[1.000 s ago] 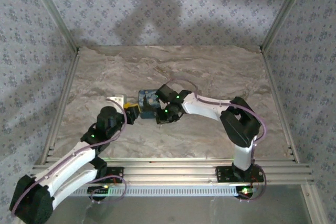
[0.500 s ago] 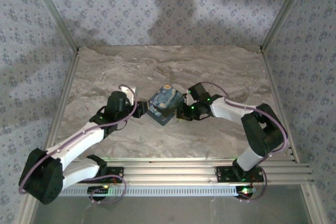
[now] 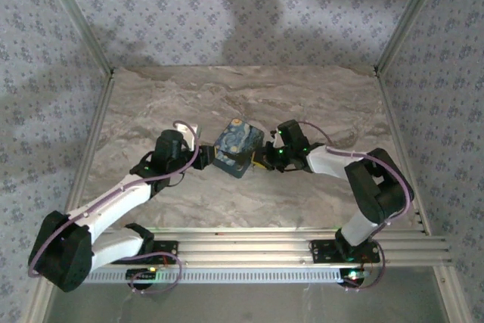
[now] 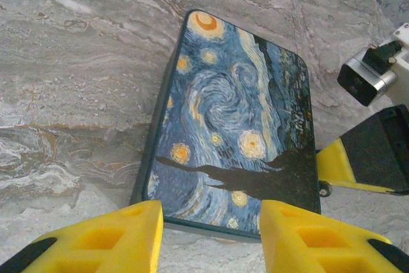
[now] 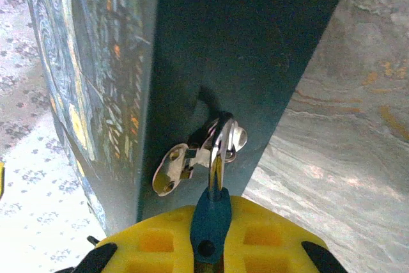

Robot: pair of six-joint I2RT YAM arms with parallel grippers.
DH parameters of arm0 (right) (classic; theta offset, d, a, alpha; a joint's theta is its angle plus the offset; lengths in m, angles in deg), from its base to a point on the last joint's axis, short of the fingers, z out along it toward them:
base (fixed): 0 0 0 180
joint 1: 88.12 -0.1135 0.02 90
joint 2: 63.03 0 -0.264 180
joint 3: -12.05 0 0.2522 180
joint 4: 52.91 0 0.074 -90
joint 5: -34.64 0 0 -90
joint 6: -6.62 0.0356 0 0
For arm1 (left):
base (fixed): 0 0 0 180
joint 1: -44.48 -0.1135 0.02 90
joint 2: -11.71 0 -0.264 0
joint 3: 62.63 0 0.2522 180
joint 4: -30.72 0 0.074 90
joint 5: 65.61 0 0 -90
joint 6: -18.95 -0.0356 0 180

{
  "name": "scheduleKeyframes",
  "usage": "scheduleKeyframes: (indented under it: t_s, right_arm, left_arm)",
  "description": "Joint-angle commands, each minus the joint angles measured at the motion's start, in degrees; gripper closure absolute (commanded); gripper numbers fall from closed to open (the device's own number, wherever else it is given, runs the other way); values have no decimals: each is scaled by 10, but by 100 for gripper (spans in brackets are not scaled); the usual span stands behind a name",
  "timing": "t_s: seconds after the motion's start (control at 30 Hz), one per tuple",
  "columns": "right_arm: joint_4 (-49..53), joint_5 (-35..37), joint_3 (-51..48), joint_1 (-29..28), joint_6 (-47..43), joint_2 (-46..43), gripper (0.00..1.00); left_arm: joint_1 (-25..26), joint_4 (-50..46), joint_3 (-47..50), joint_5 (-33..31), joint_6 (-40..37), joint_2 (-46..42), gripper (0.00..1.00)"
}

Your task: Unlock a padlock with a key

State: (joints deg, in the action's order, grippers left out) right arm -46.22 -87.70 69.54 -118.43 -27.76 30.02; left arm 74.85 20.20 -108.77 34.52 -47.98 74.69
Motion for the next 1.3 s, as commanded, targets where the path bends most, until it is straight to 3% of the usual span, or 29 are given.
scheduleKeyframes:
  t_s: [0.0, 0.27, 0.43, 0.73, 1.13, 1.2, 1.23, 1.27]
  right_arm:
    - [-43, 17, -12, -4, 45, 2, 100]
    - [21, 122, 3, -16, 16, -15, 100]
    - [59, 208, 37, -55, -45, -26, 100]
    - [98, 314, 37, -63, -28, -72, 100]
    - [288, 338, 108, -27, -118, -132, 100]
    - [302, 332, 127, -29, -132, -125, 100]
    - [311, 328, 136, -27, -137, -119, 100]
    - [321, 315, 141, -23, -147, -111, 100]
  left_arm:
    - [-2, 16, 9, 16, 2, -17, 56]
    - [-3, 19, 21, 16, 4, -24, 56]
    - [-2, 17, 25, 16, 3, -28, 55]
    - [-2, -23, 15, -1, -13, -47, 55]
    - [-14, -118, -27, -51, -39, -66, 49]
    - [-19, -147, -39, -85, -38, -68, 37]
    - [-22, -160, -44, -105, -40, -70, 15]
    - [-27, -171, -48, -118, -42, -72, 2]
